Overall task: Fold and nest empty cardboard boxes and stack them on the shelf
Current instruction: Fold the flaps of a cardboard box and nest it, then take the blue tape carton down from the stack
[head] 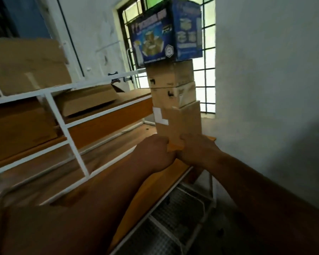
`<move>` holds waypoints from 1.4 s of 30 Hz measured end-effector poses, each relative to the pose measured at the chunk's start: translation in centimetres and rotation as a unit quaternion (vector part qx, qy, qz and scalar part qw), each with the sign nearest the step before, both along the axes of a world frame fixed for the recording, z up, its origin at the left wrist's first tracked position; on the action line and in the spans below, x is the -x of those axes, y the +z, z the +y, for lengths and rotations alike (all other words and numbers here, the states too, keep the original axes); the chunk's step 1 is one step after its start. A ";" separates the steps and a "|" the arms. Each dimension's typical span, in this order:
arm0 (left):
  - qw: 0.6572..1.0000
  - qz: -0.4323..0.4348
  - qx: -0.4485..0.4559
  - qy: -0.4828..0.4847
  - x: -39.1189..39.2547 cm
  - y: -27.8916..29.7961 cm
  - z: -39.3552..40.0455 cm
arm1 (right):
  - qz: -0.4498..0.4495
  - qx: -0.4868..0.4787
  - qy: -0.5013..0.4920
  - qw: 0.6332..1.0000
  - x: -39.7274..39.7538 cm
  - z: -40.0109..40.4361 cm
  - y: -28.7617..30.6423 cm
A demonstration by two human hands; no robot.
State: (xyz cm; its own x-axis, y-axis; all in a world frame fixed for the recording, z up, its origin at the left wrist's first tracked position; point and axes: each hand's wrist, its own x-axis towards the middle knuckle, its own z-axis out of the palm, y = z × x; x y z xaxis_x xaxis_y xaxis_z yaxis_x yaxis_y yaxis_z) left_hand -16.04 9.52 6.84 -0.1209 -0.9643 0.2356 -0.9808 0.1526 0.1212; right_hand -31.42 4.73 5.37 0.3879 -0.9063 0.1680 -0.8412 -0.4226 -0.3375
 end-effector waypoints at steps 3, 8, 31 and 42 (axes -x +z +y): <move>0.998 0.060 -0.006 -0.004 4.4 0.2 -6.6 | -0.053 -0.006 -0.010 0.999 4.6 -6.0 -0.4; 0.996 0.082 0.025 0.016 9.6 0.0 -15.8 | -0.084 0.004 -0.004 0.996 10.5 -15.6 -0.7; 0.880 0.435 0.190 0.033 8.8 2.4 -47.2 | -0.477 -0.085 -0.006 0.875 8.1 -47.6 3.1; 0.836 0.465 0.286 0.057 7.8 6.4 -59.3 | -0.562 -0.059 0.036 0.824 7.8 -65.0 7.3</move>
